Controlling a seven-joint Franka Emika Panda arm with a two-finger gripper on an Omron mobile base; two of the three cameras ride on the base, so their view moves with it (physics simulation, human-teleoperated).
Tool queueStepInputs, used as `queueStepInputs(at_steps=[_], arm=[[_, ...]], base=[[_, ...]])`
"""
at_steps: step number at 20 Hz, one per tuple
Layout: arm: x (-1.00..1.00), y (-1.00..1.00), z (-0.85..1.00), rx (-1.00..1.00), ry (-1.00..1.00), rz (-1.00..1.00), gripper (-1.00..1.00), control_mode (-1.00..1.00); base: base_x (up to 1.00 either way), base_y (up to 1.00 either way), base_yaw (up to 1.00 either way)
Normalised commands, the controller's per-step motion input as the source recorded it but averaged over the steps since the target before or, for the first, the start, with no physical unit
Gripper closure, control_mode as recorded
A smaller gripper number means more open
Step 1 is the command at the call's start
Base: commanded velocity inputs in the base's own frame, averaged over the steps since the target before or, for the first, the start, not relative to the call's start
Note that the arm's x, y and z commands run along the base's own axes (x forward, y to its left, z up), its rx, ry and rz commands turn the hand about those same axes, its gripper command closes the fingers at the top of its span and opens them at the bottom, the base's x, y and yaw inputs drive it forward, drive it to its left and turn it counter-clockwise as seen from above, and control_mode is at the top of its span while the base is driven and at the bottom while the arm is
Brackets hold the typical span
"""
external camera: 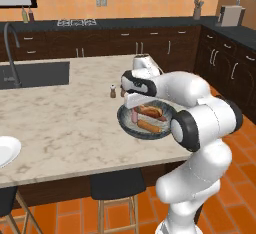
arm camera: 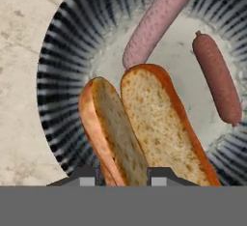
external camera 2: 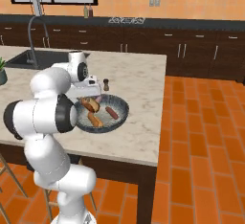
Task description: Place one bun and one sausage from the bowl on each plate.
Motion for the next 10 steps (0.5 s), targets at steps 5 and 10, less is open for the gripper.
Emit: queueStepInputs(at_steps=[5, 10], arm=[[-1.00, 0.04, 0.62, -0.01, 0.01, 0.01, 1.00, -1.00], [-0.65, -0.10, 0.12, -0.04, 0.05, 0.00, 1.00, -1.00]], base=[[0.00, 0.00, 0.00], [0.00, 0.00, 0.00]])
